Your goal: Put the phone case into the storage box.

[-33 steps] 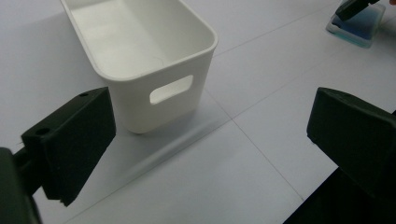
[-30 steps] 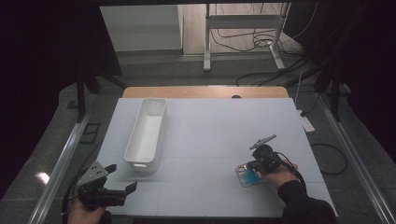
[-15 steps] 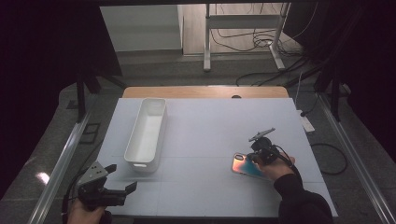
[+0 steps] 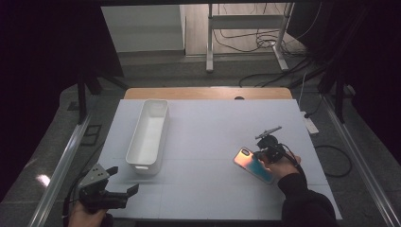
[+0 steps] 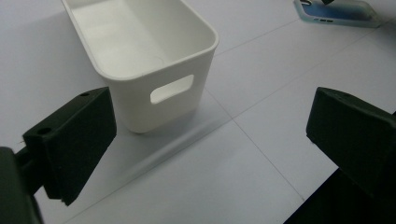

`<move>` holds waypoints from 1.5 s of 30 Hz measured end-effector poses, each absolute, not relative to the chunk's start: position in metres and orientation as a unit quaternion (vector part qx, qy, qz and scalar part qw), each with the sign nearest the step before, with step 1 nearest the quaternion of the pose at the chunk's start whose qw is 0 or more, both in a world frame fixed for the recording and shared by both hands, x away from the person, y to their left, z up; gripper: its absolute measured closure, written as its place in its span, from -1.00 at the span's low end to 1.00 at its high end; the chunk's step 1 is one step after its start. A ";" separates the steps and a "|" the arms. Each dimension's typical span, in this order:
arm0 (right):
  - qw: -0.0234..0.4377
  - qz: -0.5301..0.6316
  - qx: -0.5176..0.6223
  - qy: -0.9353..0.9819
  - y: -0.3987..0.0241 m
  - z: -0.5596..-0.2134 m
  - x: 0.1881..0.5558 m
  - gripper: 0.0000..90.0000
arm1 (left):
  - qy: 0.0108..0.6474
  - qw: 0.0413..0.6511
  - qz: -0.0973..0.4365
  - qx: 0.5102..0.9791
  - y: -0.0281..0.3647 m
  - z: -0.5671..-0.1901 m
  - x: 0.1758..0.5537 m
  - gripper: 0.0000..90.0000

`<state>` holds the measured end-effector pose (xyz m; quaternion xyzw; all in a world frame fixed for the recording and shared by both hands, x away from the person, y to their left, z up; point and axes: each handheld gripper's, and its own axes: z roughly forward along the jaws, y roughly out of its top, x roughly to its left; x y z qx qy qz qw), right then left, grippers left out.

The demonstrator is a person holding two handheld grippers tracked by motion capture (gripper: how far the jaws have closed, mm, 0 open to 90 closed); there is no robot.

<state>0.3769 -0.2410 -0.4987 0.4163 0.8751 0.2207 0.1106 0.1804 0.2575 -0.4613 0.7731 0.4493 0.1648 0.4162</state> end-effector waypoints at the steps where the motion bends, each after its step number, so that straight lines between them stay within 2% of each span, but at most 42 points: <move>1: 0.108 0.221 0.416 0.875 -0.242 -0.498 0.376 0.99 | 0.450 0.416 0.165 0.773 0.257 -0.461 0.180 -0.94; 17: 0.059 0.205 0.373 0.903 -0.248 -0.494 0.334 0.99 | 0.451 0.416 0.164 0.772 0.257 -0.461 0.181 -0.94; 35: 0.043 0.202 0.350 0.914 -0.230 -0.497 0.325 0.99 | 0.450 0.416 0.165 0.773 0.257 -0.461 0.181 -0.94; 45: 0.048 0.203 0.340 0.917 -0.224 -0.496 0.324 0.99 | 0.450 0.416 0.165 0.773 0.257 -0.461 0.181 -0.94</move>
